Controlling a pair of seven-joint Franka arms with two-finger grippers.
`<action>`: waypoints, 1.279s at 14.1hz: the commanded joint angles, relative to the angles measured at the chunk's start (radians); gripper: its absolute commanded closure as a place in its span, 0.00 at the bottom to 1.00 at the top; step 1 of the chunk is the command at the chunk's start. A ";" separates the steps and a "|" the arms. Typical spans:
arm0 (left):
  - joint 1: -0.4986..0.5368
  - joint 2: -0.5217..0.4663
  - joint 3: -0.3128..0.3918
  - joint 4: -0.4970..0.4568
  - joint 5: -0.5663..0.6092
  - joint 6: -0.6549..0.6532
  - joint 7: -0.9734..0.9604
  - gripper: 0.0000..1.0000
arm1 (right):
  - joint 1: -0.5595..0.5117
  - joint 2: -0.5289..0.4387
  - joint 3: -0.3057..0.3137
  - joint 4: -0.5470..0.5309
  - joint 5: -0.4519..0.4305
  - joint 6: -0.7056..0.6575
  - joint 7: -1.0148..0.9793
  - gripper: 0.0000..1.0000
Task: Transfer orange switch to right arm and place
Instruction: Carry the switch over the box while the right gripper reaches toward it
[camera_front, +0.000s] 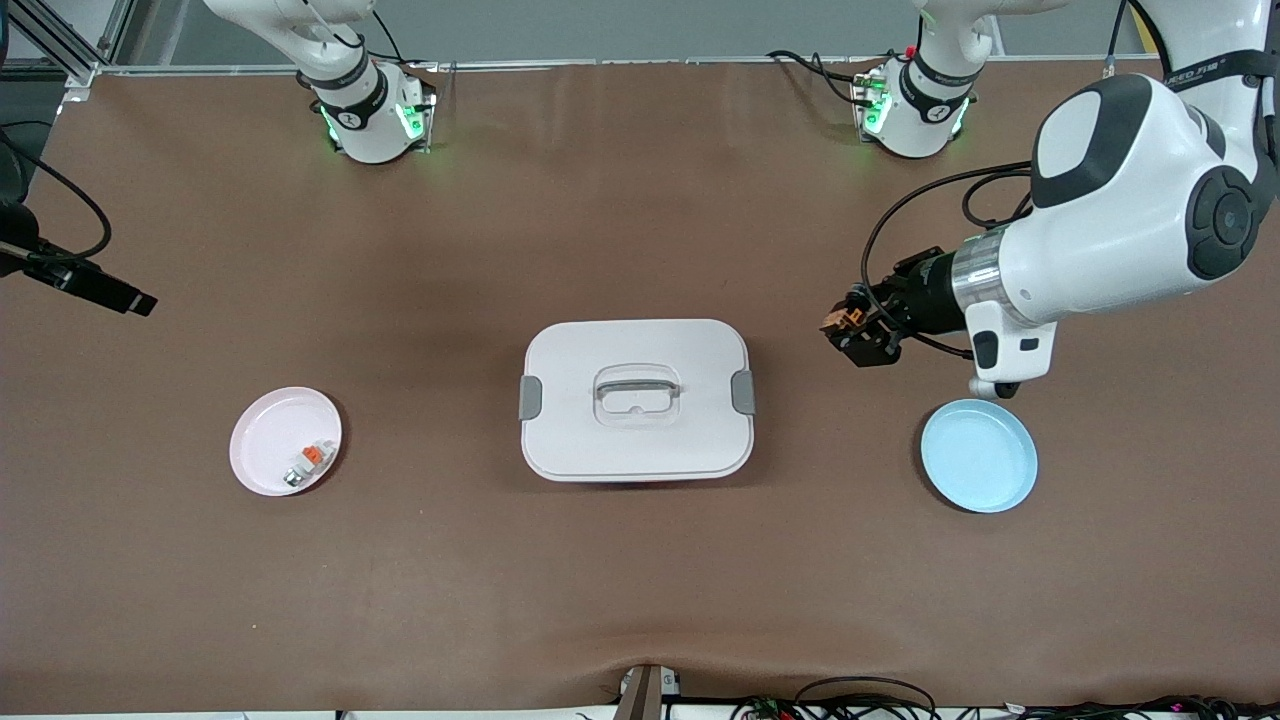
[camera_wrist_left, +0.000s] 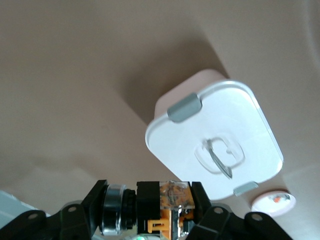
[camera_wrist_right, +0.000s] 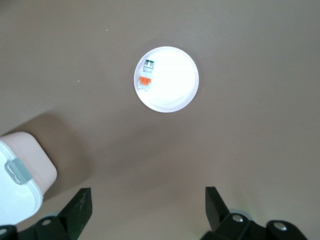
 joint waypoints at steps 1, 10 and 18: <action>-0.005 0.005 -0.015 0.028 -0.088 -0.011 -0.066 0.75 | 0.000 -0.006 0.005 0.006 0.042 0.000 -0.085 0.00; -0.133 0.063 -0.017 0.049 -0.292 0.248 -0.335 0.74 | 0.050 -0.055 0.008 -0.024 0.432 0.070 -0.112 0.00; -0.297 0.125 -0.017 0.049 -0.292 0.512 -0.536 0.74 | 0.325 -0.098 0.008 -0.196 0.533 0.473 -0.073 0.00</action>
